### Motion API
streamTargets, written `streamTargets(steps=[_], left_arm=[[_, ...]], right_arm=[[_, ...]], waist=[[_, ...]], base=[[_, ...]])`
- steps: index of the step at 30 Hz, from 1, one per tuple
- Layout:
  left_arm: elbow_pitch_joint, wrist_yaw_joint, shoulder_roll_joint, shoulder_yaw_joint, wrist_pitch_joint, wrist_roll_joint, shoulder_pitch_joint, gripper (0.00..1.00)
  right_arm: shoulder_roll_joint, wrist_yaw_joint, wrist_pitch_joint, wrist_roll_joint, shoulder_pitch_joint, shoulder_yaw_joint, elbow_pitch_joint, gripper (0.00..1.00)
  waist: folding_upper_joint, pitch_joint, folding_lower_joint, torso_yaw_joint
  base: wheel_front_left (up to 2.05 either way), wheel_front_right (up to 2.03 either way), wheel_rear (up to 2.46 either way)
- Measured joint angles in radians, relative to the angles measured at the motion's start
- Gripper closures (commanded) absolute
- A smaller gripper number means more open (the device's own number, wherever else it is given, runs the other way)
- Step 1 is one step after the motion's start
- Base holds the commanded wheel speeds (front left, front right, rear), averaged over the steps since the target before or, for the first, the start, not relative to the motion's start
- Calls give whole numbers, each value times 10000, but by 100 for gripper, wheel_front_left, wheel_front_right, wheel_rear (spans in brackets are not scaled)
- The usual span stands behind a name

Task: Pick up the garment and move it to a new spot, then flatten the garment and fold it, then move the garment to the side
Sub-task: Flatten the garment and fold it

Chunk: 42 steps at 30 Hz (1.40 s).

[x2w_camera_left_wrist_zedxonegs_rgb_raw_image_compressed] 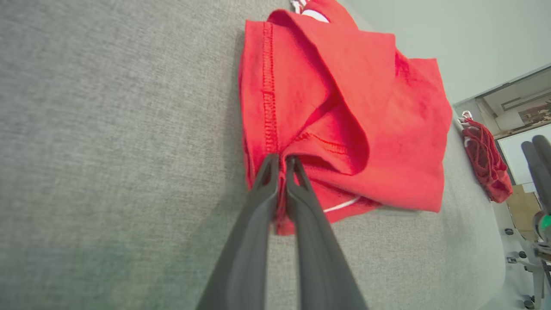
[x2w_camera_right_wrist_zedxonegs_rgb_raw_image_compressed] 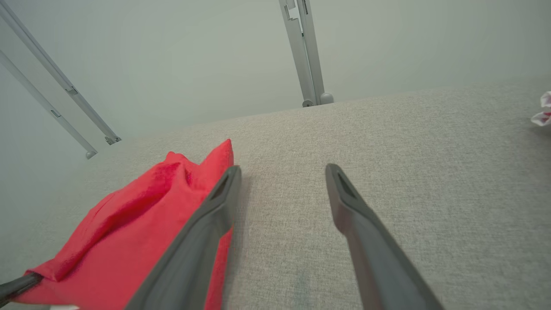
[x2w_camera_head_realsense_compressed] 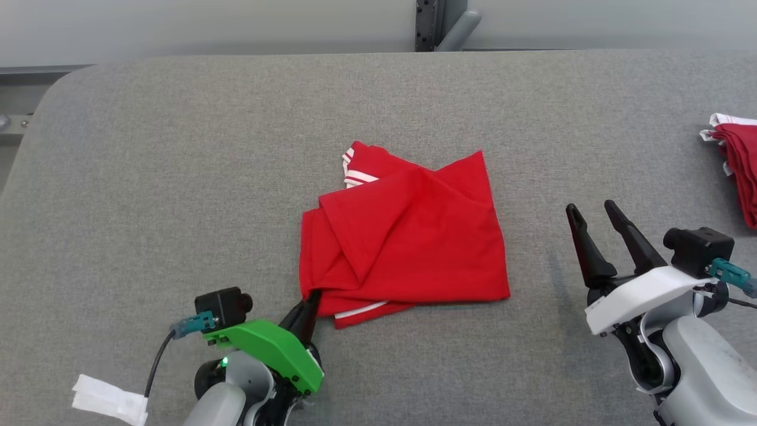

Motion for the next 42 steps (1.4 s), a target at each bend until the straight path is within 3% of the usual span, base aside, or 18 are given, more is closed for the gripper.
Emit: streamTargets(steps=[6, 15, 22, 31, 42], left_arm=[[-102, 642, 257, -102, -621, 686, 335, 0], [-853, 1296, 696, -115, -2943, 2399, 1128, 0], [-2102, 1896, 821, 652, -3225, 4395, 1701, 0], [-3432, 1753, 322, 1768, -3235, 6740, 3041, 0], [-3662, 1448, -165, 2326, -3235, 7752, 3786, 0]], right_arm=[[42, 0, 0, 4, 141, 73, 48, 0], [305, 0, 0, -192, 642, -150, -38, 0], [481, 2, 0, -639, 1183, -295, -207, 0], [836, 2, -2, -1900, 1895, -771, -721, 0], [1371, 0, -4, -2663, 2689, -1406, -1200, 0]], waist=[[0, -190, 0, 38], [0, -602, 0, 134], [0, -841, 0, 299], [0, -1044, 0, 444], [0, -1369, 0, 574]], base=[[0, 0, 0], [0, 0, 0], [0, 0, 0], [0, 0, 0], [0, 0, 0]])
